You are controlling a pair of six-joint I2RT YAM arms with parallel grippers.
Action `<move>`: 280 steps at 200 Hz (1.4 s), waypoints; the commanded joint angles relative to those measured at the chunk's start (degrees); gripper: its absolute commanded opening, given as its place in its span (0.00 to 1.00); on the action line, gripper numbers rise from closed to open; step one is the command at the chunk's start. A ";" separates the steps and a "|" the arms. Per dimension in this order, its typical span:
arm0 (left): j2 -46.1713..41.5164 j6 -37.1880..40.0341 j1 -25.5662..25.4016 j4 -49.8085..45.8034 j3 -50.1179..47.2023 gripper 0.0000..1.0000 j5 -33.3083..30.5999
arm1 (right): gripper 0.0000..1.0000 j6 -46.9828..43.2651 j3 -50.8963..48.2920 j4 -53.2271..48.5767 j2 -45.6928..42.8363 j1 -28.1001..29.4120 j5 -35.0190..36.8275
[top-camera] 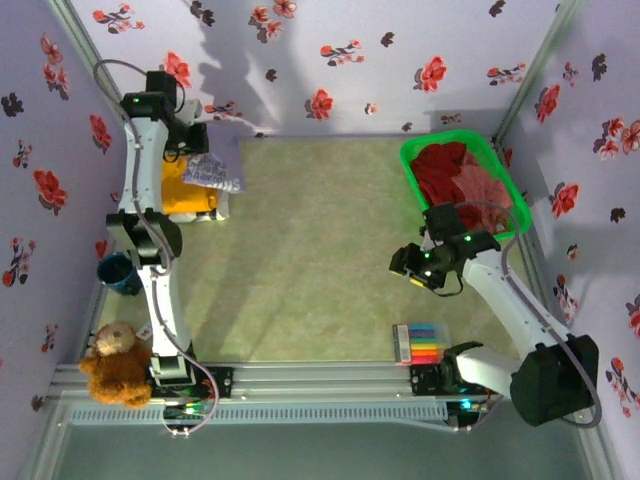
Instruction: Fold and stack the t-shirts
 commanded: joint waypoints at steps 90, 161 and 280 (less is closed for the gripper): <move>2.67 5.78 12.53 -1.81 -1.28 0.00 3.98 | 0.56 -3.57 4.05 -3.30 2.97 -0.43 -0.75; 11.75 6.37 16.52 3.44 0.44 0.02 -3.74 | 0.56 -6.94 8.81 -7.08 6.28 -0.49 -1.44; -3.52 9.89 6.45 1.60 -0.33 0.00 -4.11 | 0.56 -5.77 6.62 -4.32 5.73 -0.51 -1.97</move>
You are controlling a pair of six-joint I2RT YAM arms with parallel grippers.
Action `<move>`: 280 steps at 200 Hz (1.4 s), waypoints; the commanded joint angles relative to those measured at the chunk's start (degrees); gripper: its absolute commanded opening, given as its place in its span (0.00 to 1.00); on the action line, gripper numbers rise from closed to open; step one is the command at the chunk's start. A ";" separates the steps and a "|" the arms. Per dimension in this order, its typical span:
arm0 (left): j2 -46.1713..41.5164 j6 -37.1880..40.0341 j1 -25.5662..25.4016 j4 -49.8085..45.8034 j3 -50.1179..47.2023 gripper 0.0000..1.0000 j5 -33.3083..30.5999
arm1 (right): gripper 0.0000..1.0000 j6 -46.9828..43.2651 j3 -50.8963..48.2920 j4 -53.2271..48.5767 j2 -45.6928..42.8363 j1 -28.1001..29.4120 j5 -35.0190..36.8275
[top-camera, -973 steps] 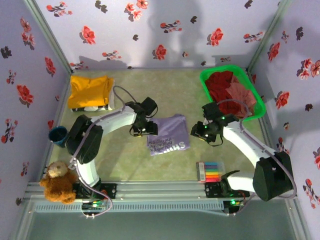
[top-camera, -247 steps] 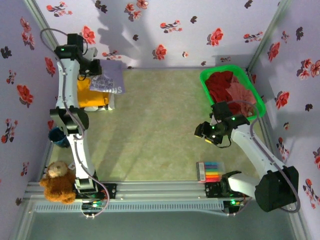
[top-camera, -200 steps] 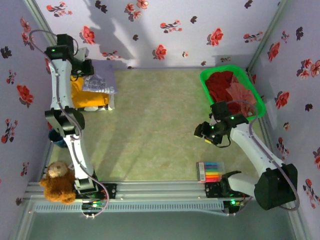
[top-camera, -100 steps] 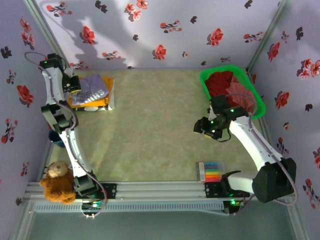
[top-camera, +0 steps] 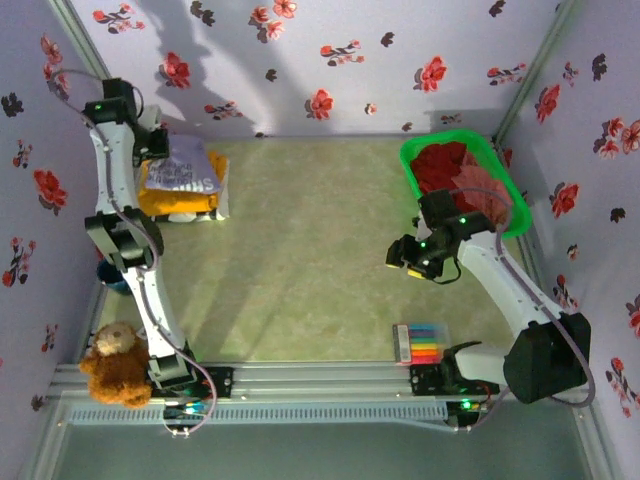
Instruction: Fold and stack the t-shirts
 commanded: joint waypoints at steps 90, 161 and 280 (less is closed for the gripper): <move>-2.68 8.44 -4.48 -3.87 -1.75 0.00 0.33 | 0.56 -0.29 -1.30 -0.85 -1.76 -0.76 -0.44; 2.64 15.59 -2.38 0.97 -4.84 0.00 -2.70 | 0.56 -2.09 3.57 -3.52 0.74 -0.95 -0.43; 5.06 18.12 -1.15 5.96 -8.21 0.00 -13.99 | 0.56 -4.45 7.97 -6.79 4.51 -1.26 -0.46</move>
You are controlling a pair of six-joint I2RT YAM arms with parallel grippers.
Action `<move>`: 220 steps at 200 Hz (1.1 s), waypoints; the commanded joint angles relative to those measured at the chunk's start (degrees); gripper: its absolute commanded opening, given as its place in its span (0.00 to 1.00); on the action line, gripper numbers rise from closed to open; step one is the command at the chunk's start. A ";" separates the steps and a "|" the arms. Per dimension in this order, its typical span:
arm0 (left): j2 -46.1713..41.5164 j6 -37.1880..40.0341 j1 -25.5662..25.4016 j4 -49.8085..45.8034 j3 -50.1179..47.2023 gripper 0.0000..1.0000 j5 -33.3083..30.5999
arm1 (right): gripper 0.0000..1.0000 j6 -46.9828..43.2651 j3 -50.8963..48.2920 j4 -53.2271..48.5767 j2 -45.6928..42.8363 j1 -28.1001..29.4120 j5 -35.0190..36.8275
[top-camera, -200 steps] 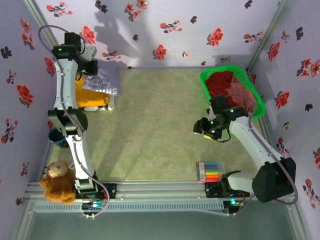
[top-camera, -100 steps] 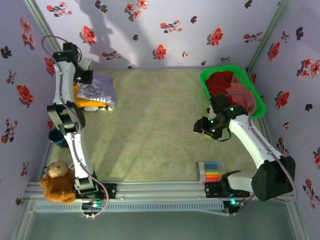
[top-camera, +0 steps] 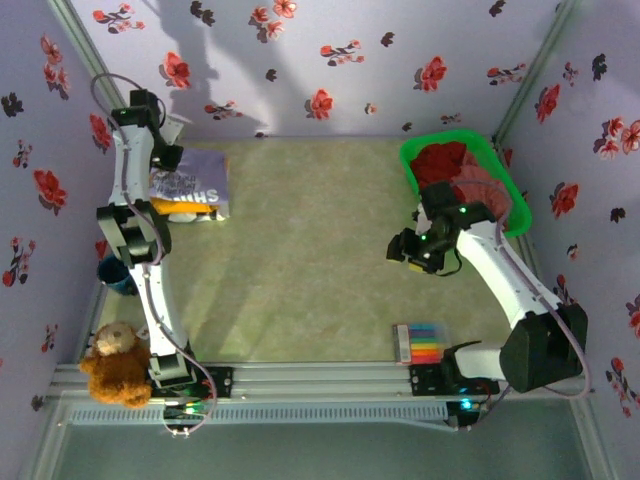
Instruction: Fold and stack the t-shirts
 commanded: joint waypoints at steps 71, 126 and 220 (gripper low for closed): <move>-0.74 1.00 0.77 5.97 -2.86 0.73 -19.03 | 0.56 -2.15 5.59 -3.47 1.44 -0.55 -0.88; -7.49 -4.11 0.18 8.37 -4.91 0.79 -22.20 | 0.56 -2.66 7.01 -3.92 0.53 -0.71 -0.34; -15.70 -21.78 -14.38 9.74 -12.06 0.99 -3.05 | 0.62 0.93 3.27 3.21 -3.37 -1.06 1.99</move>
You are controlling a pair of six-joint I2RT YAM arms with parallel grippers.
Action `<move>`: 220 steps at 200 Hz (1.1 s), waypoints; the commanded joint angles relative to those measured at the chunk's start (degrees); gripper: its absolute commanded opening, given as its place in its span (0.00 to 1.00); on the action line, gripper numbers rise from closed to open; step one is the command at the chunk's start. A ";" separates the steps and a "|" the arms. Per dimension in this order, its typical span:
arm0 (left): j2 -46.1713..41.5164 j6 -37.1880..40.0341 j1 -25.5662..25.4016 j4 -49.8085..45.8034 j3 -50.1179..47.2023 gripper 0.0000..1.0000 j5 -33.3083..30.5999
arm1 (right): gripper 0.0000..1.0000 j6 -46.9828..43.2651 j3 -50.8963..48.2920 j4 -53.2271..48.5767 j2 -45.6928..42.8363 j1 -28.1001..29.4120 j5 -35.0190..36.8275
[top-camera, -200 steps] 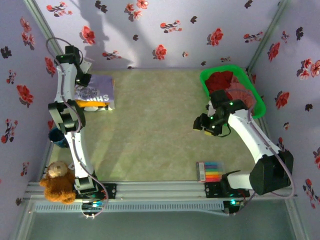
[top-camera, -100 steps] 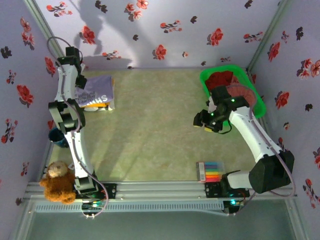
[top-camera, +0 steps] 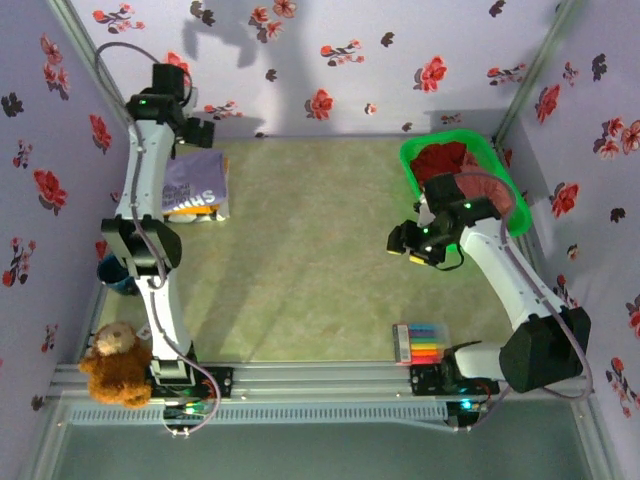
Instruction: Fold and stack the t-shirts
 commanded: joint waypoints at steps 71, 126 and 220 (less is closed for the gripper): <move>-50.31 -11.05 -10.22 54.46 -70.19 0.99 5.02 | 0.99 -3.23 -0.46 7.65 -5.25 -3.24 6.93; -73.25 -4.32 -10.19 72.85 -98.06 0.99 0.70 | 0.99 -7.99 -11.25 25.96 -11.67 -3.37 25.85; -58.65 -0.68 -7.07 116.23 -127.36 1.00 -2.89 | 0.99 -22.41 -42.91 70.54 -20.30 -6.38 44.45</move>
